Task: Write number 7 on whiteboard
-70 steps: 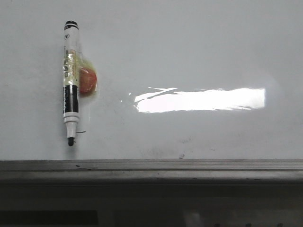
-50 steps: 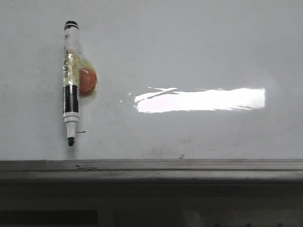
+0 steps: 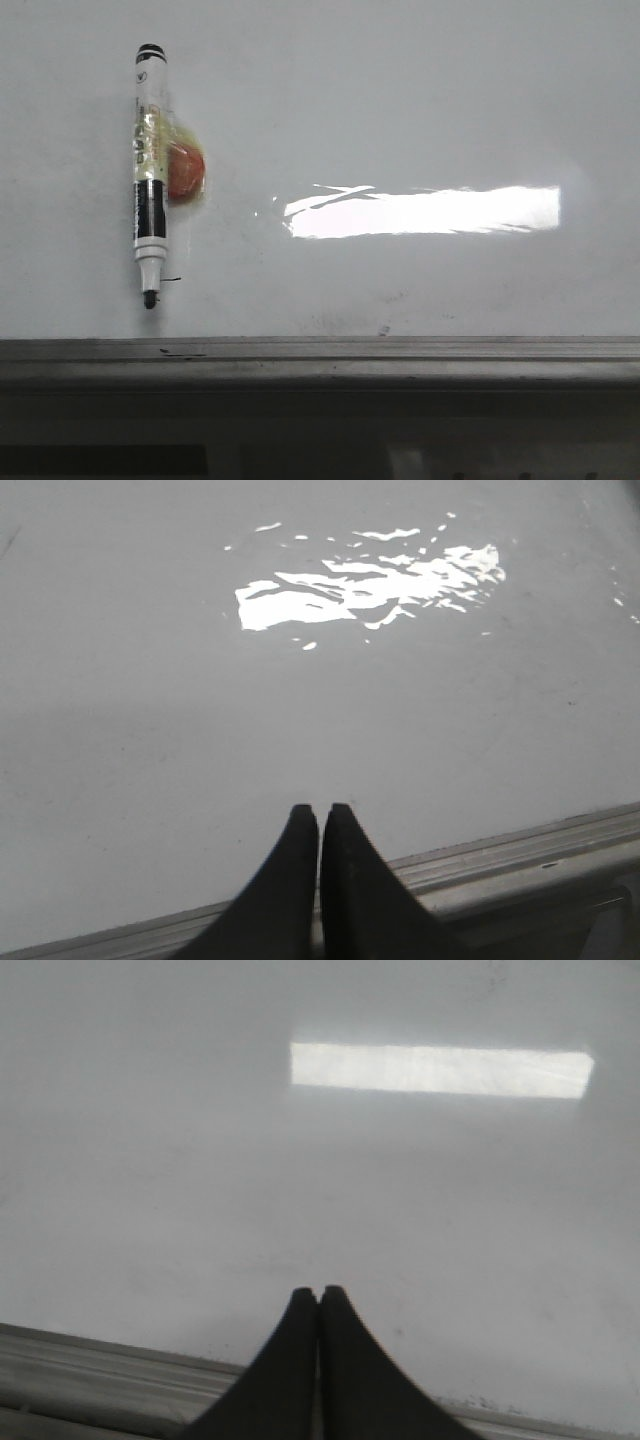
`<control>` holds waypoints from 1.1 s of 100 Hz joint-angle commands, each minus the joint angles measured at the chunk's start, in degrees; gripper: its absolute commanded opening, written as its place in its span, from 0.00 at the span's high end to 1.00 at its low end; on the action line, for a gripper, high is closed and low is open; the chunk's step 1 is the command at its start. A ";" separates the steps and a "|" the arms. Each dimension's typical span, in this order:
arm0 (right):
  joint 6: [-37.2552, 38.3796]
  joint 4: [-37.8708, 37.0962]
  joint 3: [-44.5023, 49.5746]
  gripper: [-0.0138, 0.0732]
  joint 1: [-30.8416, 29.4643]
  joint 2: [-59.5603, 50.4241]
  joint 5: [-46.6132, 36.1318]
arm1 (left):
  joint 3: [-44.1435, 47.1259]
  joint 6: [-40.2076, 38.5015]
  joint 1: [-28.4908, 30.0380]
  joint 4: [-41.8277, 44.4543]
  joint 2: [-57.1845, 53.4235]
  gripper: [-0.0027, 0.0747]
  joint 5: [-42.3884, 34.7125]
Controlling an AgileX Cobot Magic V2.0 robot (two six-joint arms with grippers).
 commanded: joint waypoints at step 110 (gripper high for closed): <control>6.90 -14.77 0.81 0.89 -0.34 -0.91 -33.89 | 1.27 -0.62 0.01 -43.31 -1.27 0.99 -14.21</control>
